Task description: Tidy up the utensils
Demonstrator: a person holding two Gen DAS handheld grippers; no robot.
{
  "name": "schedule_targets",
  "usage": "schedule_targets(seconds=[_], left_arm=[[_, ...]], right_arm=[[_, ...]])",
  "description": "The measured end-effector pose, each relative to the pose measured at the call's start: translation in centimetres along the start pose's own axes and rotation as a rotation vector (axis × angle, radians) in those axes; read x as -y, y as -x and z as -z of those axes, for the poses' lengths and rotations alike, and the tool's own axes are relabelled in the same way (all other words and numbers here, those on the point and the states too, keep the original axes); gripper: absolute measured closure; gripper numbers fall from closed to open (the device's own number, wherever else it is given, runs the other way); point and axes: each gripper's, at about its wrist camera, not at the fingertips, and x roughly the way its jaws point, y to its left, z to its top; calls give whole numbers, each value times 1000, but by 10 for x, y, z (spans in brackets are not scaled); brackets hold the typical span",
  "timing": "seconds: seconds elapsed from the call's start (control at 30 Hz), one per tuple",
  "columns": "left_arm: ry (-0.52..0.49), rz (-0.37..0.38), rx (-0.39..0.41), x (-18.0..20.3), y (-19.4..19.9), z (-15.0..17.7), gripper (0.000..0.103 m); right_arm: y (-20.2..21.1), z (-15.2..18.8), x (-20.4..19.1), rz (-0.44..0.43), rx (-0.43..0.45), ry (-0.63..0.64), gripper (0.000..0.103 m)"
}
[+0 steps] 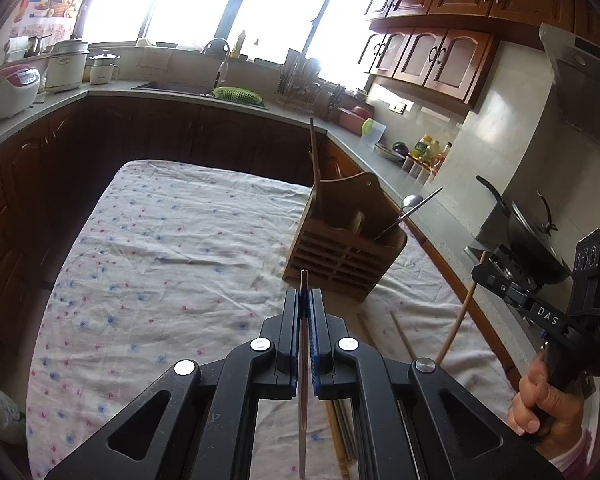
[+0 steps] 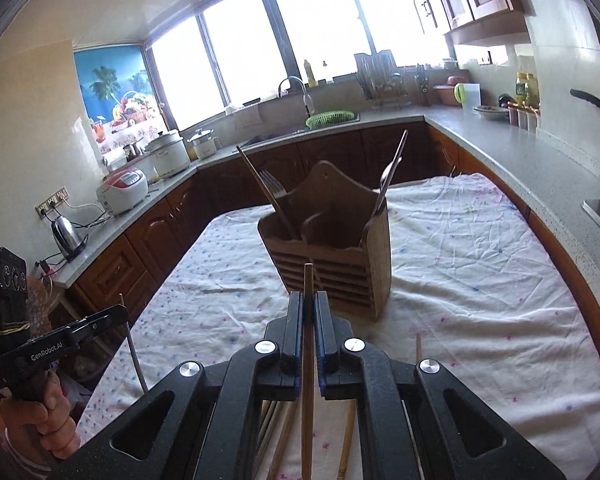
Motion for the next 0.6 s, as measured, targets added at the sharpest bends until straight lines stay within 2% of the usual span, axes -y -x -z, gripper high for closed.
schedule_targets(seconds=[0.23, 0.6], left_arm=[[-20, 11, 31, 10, 14, -7, 101], [-25, 19, 47, 14, 2, -22, 101]], right_arm=[[22, -22, 5, 3, 77, -1, 98], [26, -27, 12, 2, 102, -23, 98]])
